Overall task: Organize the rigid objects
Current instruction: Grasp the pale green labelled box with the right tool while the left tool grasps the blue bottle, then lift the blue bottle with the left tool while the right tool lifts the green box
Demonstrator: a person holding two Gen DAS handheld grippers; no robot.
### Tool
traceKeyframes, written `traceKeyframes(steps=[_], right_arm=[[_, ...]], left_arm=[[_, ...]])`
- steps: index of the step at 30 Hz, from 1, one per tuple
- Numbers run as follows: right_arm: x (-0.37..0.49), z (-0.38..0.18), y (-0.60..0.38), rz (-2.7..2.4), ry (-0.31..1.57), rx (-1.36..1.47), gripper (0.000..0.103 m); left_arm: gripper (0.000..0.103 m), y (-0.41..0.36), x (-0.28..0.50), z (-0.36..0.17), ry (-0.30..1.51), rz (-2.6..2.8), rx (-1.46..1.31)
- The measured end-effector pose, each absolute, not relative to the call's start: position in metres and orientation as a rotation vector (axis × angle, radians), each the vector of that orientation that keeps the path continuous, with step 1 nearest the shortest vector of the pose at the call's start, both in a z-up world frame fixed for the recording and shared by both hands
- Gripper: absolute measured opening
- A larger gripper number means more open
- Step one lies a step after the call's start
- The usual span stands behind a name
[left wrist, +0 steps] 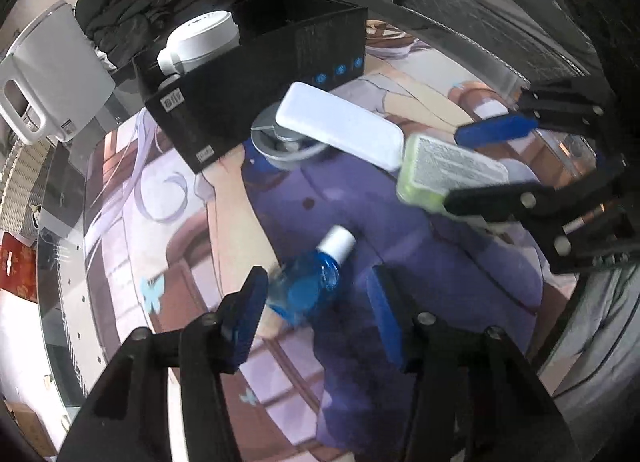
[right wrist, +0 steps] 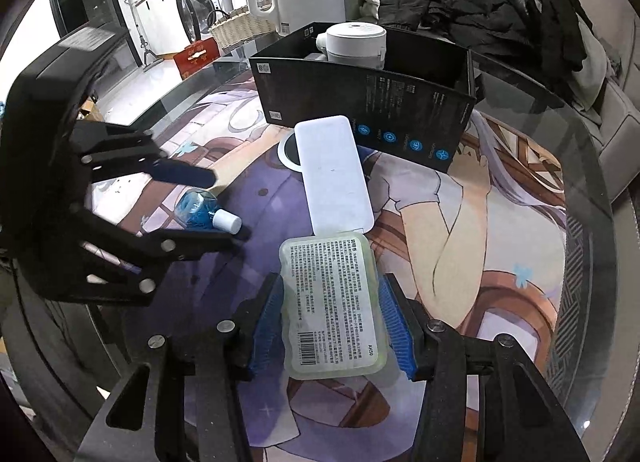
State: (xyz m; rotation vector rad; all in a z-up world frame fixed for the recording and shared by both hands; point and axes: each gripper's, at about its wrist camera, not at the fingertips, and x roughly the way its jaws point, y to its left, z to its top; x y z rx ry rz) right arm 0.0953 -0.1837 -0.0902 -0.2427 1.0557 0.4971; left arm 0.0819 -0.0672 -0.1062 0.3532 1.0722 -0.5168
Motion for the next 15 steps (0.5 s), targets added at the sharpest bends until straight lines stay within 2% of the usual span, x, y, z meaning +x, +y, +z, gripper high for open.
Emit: traceKeyframes(steps=[2,3,15], right_arm=[[0.094,-0.09,-0.183,0.494,1.057,-0.244,0.051],[0.093,-0.09,-0.182,0.491,1.058,-0.243,0.051],[0.087,-0.097,-0.173,0.481,1.077,-0.288,0.055]], left_arm=[[0.03,-0.069,0.078,-0.105,1.077,-0.534,0.347],[0.029,-0.07,0.076,-0.105,1.081,-0.54,0.347],[0.029,-0.072,0.08,-0.106,1.085,-0.518,0.312]])
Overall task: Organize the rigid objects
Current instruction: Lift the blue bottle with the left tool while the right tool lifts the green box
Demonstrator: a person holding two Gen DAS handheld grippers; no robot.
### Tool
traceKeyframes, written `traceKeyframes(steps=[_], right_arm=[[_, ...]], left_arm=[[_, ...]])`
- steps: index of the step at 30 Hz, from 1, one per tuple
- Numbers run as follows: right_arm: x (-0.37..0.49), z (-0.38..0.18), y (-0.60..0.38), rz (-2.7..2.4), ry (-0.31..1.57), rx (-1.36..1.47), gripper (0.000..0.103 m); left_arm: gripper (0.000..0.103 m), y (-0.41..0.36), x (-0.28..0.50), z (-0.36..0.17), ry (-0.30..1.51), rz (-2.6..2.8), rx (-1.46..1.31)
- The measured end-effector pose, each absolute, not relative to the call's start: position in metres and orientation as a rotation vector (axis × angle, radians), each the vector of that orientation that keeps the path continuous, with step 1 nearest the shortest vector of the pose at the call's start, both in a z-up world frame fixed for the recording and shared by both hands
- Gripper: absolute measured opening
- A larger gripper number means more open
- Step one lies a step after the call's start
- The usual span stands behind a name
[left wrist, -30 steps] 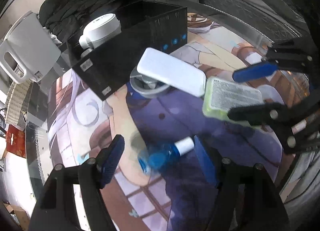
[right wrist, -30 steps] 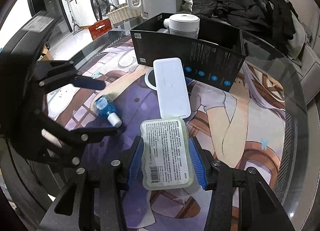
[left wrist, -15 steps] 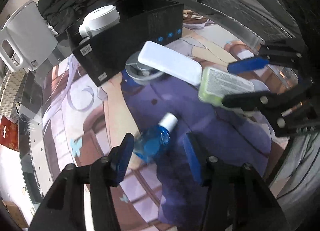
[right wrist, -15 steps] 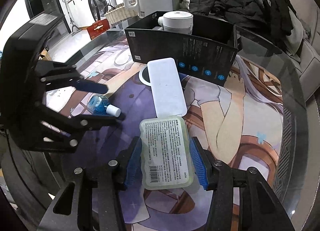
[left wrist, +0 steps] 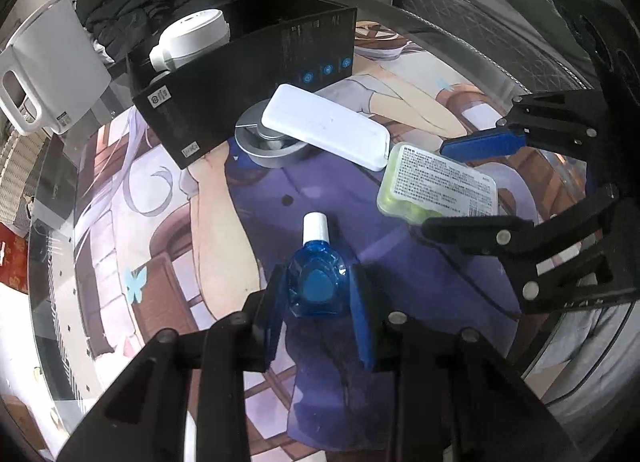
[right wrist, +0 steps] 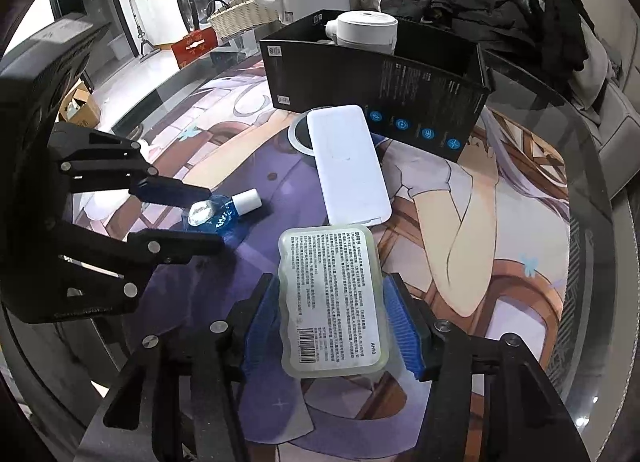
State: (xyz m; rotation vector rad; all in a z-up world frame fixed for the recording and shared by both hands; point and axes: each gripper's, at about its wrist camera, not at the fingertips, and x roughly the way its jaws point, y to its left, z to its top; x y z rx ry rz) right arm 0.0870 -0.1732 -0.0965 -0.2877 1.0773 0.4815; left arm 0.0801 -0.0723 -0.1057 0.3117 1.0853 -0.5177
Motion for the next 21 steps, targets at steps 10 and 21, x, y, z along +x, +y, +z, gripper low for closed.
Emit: traceKeyframes(steps=[10,21], right_arm=[[0.0855,-0.098,-0.1673,0.47,1.072,-0.328,0.055],[0.0852,-0.0892,-0.1693,0.465,1.044,-0.311,0.053]], left_arm=[[0.028,-0.0738,0.0802,-0.1044,1.078,-0.498,0.308],[0.028,-0.0696,0.0801,-0.0972,1.053,-0.49,0.291]])
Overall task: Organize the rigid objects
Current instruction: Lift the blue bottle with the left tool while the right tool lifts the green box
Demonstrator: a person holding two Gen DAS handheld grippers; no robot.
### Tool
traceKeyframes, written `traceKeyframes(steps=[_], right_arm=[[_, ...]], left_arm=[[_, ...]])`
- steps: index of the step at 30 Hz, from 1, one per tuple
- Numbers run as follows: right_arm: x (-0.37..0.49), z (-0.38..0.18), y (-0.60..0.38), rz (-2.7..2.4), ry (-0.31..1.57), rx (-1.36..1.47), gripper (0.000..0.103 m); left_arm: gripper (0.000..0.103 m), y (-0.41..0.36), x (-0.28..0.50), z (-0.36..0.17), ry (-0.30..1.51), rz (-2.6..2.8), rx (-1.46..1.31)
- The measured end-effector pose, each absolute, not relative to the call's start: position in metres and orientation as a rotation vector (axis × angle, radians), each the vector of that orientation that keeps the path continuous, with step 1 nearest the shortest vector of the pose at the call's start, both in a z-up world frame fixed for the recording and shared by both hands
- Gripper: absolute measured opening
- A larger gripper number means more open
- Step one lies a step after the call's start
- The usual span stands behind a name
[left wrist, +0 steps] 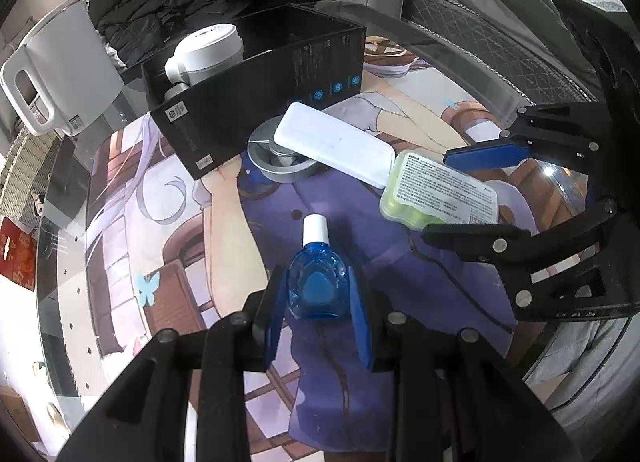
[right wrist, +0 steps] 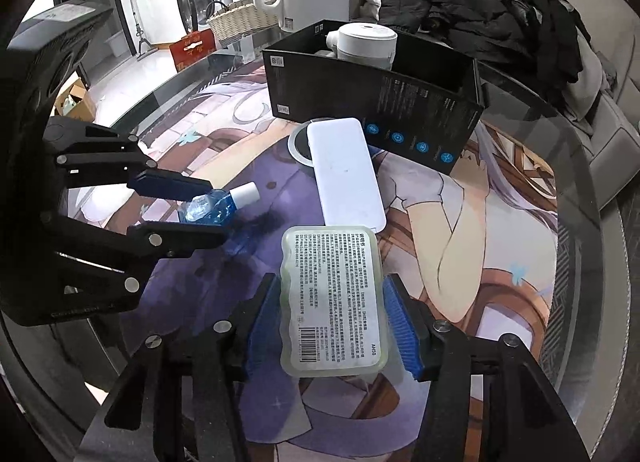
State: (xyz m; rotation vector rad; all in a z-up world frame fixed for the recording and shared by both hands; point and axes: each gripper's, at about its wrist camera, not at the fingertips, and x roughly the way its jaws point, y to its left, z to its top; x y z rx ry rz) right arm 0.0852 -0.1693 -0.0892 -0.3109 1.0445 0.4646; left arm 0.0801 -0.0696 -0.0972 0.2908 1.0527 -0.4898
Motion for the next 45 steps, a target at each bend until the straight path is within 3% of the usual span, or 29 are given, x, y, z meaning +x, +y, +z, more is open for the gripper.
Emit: traceKeyframes(steps=[5,8,10,12,19,45], right_arm=[[0.086,-0.095,-0.164,0.473,1.051,-0.352,0.055],[0.083,-0.101,-0.16,0.473,1.061,-0.392,0.061],[0.081,-0.103,-0.16,0.465,1.052,-0.4,0.061],[0.081,-0.102,-0.161,0.457,1.048,-0.397,0.052],[0.08,-0.097,-0.164,0.473,1.034,-0.357,0.052],[0.041,0.04,-0.177,0.363,0.407,-0.132,0.052]], left_arm=[[0.028,-0.07,0.081,-0.1,1.063,-0.484,0.292],[0.028,-0.07,0.08,-0.1,1.06,-0.484,0.291],[0.028,-0.07,0.08,-0.1,1.061,-0.485,0.29],[0.028,-0.069,0.081,-0.099,1.065,-0.488,0.276],[0.028,-0.066,0.08,-0.091,1.036,-0.485,0.262],[0.029,-0.026,0.048,0.022,0.441,-0.309,0.117]])
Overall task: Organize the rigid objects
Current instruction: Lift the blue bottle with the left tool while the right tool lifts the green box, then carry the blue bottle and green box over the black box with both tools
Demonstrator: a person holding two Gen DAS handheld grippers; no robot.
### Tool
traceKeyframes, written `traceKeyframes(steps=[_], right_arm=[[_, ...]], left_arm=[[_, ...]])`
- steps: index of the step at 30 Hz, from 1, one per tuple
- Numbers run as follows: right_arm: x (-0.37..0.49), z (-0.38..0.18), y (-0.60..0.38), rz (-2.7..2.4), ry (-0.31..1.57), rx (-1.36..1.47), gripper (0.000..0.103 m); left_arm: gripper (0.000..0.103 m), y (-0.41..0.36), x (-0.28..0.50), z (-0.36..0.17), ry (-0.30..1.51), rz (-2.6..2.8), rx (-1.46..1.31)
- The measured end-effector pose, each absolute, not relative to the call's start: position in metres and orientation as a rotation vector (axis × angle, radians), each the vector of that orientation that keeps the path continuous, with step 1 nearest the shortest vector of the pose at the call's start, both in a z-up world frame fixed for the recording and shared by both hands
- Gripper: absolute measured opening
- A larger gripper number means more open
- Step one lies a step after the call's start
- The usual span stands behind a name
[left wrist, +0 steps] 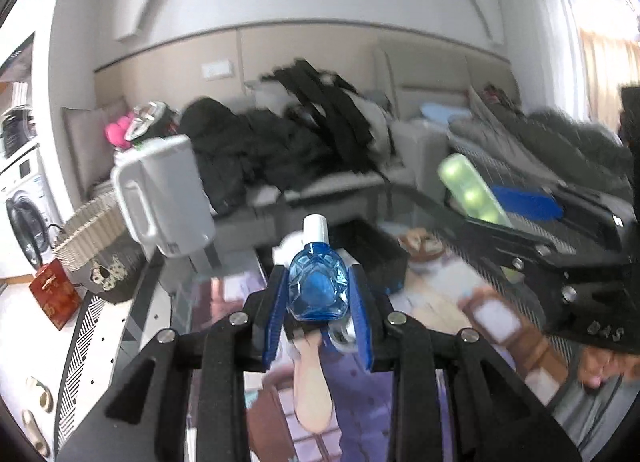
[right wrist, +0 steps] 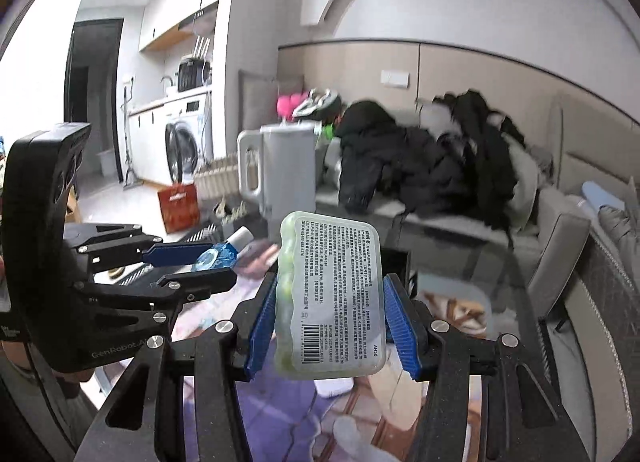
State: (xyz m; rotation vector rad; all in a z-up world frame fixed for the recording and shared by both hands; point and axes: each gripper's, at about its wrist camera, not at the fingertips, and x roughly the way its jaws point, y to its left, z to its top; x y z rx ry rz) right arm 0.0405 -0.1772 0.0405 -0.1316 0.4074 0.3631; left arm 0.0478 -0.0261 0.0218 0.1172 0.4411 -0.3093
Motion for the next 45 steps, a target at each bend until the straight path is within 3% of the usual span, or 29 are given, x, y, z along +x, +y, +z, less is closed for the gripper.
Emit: traceKeyframes(steps=[6,20,45], right_arm=[[0.029,0.069,-0.17,0.343,0.292,-0.121,0.052],[0.053,0.097,-0.168,0.309,0.258,-0.041,0.052],[0.172,0.072,-0.158,0.172,0.313,-0.031,0.052]], left_arm=[[0.029,-0.022,0.049,0.045,0.321,-0.263,0.062],[0.029,-0.018,0.08,0.049,0.291,-0.185,0.015],[0.029,-0.014,0.181,0.023,0.357,-0.102,-0.073]])
